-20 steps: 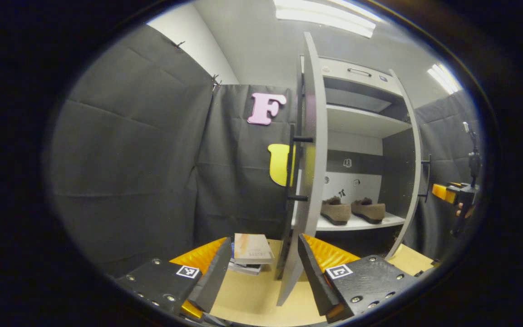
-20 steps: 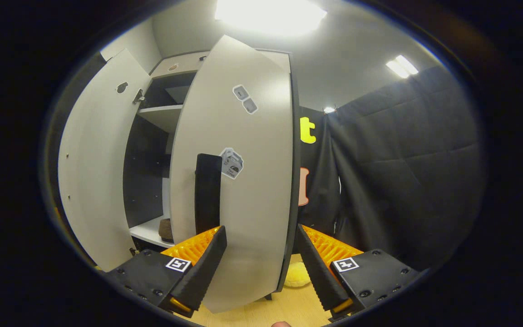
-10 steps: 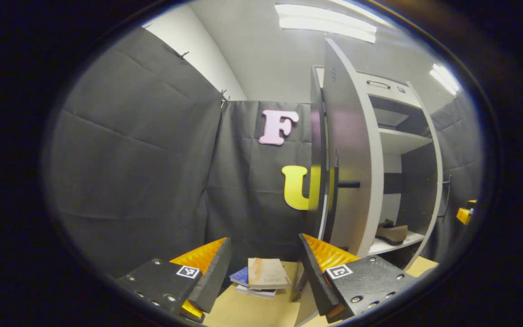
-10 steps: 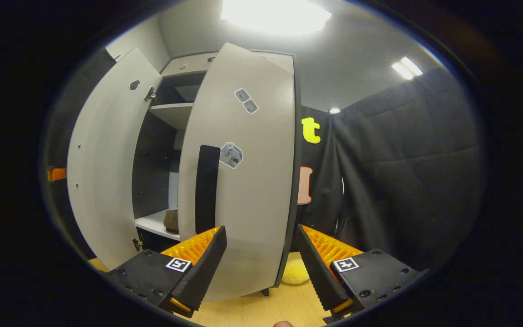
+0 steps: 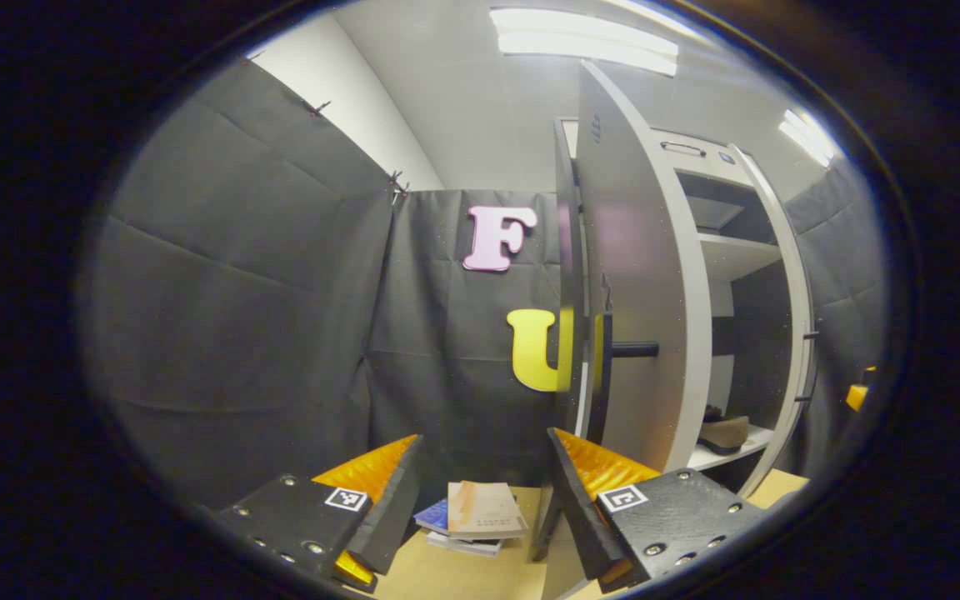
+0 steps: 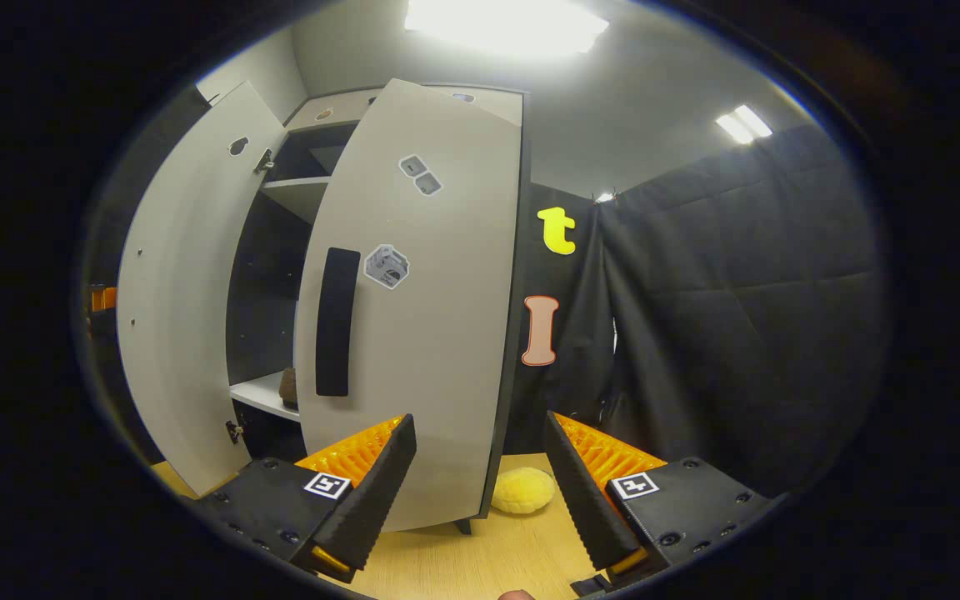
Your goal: Grab one shoe with the right hand and put it into the shoe cabinet, grab the other shoe with the left hand and put it into the shoe cabinet; then close the right door with the right hand and the left door with the left hand.
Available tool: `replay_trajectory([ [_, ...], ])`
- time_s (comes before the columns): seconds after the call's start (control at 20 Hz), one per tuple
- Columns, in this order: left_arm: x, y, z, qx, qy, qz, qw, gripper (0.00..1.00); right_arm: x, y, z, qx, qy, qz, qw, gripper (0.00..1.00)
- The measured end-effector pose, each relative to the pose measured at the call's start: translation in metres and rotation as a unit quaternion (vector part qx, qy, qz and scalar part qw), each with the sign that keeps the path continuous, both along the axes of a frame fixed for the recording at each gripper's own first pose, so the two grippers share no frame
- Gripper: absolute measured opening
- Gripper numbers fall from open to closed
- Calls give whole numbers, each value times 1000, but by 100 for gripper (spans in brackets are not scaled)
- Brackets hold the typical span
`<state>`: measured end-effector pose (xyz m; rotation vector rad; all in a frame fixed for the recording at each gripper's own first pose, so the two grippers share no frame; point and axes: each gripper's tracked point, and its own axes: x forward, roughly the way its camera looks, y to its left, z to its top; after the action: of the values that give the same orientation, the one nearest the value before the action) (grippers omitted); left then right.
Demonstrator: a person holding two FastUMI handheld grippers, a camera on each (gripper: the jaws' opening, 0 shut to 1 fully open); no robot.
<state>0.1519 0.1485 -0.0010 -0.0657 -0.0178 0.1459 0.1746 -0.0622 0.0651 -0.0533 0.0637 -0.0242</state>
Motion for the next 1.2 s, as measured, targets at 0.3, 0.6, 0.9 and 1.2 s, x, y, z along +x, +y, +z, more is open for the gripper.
replay_trajectory([
  [0.3,1,-58,4,-3,-9,-54,998,87,4,6,-2,-1,2,15,1000,98],
  [0.6,5,-106,8,-4,-20,-86,996,87,3,-1,0,-14,-3,15,1000,98],
  [0.9,27,-164,10,-2,-26,-131,991,87,-1,-11,-4,-12,0,13,1000,98],
  [1.2,37,-195,3,-6,-23,-138,990,87,-2,-14,-12,-6,6,15,1000,98],
])
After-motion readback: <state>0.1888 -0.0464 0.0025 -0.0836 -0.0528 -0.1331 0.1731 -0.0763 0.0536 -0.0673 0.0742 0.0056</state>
